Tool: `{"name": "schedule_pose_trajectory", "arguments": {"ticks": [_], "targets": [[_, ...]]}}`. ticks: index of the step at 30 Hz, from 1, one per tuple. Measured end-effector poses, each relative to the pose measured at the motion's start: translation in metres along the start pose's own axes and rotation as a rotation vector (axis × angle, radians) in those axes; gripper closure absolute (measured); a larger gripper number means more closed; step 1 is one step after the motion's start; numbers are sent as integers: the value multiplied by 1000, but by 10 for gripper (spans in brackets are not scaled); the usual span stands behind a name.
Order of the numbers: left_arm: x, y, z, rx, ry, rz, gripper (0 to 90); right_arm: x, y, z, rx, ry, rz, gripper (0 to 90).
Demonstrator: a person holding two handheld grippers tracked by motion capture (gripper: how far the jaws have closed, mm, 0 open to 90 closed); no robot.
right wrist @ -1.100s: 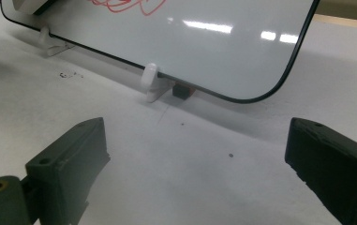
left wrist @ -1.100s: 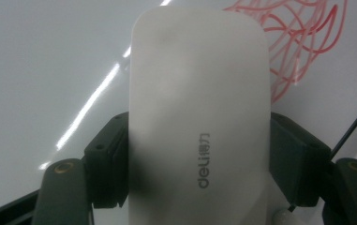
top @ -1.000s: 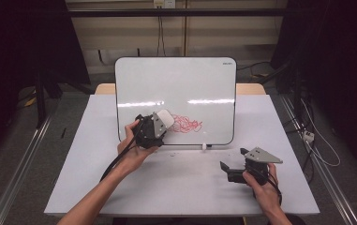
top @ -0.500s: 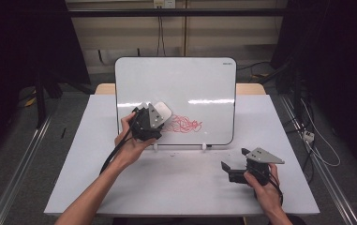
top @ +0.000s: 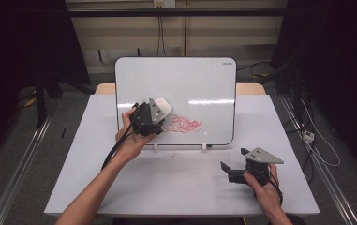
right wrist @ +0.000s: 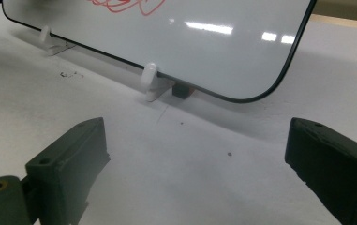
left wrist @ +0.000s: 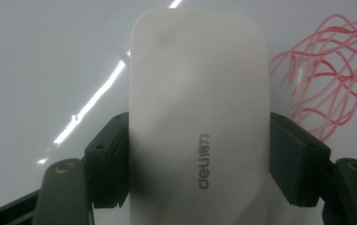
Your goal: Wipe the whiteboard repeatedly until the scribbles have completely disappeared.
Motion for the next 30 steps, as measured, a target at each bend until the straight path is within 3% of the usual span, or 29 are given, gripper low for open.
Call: {"name": "schedule_pose_trajectory", "arguments": {"ticks": [4, 16, 20, 21, 22, 23, 26, 30], "targets": [[5, 2, -15, 1, 43, 1, 305, 0, -1, 0, 0, -4, -2, 58], [0, 5, -38, 2, 59, 1, 304, 0, -3, 1, 1, -7, -5, 58], [-2, 7, -45, -23, 51, 10, 304, 0, -2, 0, 1, -3, -4, 58], [-3, 7, -51, -36, 66, 16, 303, 0, -2, 0, 2, -5, -3, 58], [-3, 8, -55, -15, 91, 13, 302, 0, -1, 1, 2, -6, -5, 58], [-3, 7, -56, -4, 87, 12, 303, 0, -1, 1, 3, -10, -4, 58], [-2, 8, -54, -33, 77, 13, 303, 0, -2, 2, 5, -10, -4, 58], [-2, 7, -51, -32, 71, 16, 304, -1, -3, 0, 3, -3, -7, 58]]}}
Point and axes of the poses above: each handheld gripper's, and its own axes: y roughly forward along the jaws, x roughly out of its top, z roughly to its left, the point moved 8 cm from there along y, roughly forward along the jaws, and after that the axes turned 14 degrees about z, right-handed, at the moved point
